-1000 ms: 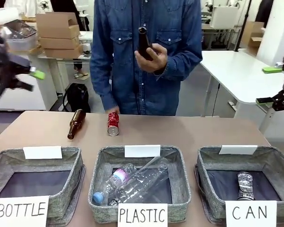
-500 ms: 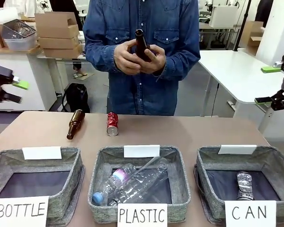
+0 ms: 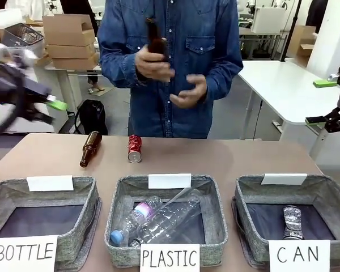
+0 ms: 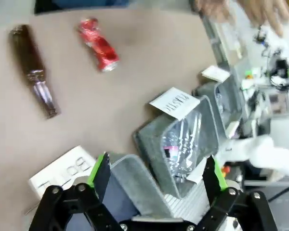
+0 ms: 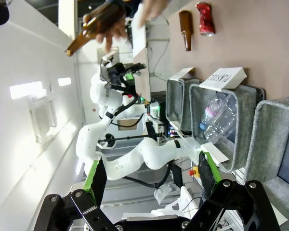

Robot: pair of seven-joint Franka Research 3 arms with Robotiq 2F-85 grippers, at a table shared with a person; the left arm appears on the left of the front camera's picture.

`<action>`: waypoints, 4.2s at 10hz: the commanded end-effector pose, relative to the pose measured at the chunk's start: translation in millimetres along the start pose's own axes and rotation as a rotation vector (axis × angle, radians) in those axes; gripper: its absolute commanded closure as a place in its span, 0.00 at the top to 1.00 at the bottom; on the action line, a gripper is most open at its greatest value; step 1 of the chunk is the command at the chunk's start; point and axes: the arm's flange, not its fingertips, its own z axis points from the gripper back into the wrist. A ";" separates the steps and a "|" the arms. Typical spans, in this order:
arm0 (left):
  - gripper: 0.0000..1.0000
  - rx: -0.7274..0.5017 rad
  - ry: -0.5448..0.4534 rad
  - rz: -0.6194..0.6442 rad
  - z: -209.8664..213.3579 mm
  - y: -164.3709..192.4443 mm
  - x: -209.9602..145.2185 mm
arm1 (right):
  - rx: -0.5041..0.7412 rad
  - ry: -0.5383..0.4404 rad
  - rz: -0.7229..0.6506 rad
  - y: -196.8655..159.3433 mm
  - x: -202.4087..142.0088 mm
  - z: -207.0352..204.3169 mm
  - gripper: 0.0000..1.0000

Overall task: Sort the can waste into the basket.
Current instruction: Pick up the can waste from the table and place it in the right Fabric basket.

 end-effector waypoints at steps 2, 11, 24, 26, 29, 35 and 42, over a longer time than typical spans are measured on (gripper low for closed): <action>1.00 -0.023 -0.229 0.156 162.4 60.2 -72.6 | -0.005 0.013 0.019 0.9 -0.2 3.6 1.00; 1.00 -0.153 -0.368 0.211 236.4 97.0 -145.9 | -0.005 0.013 0.019 0.9 -0.2 3.6 1.00; 1.00 0.200 -0.013 0.070 14.2 -4.0 -4.6 | -0.005 0.013 0.019 0.9 -0.2 3.6 1.00; 1.00 0.412 0.068 0.028 -96.9 -35.5 23.3 | -0.005 0.013 0.019 0.9 -0.2 3.6 1.00; 1.00 0.515 0.103 -0.091 -210.5 -69.3 47.1 | -0.005 0.013 0.019 0.9 -0.2 3.6 1.00; 1.00 0.474 0.167 -0.085 -282.5 -74.0 65.8 | -0.005 0.013 0.019 0.9 -0.2 3.6 1.00; 1.00 0.457 0.236 -0.016 -289.6 -68.5 63.3 | -0.005 0.013 0.019 0.9 -0.2 3.6 1.00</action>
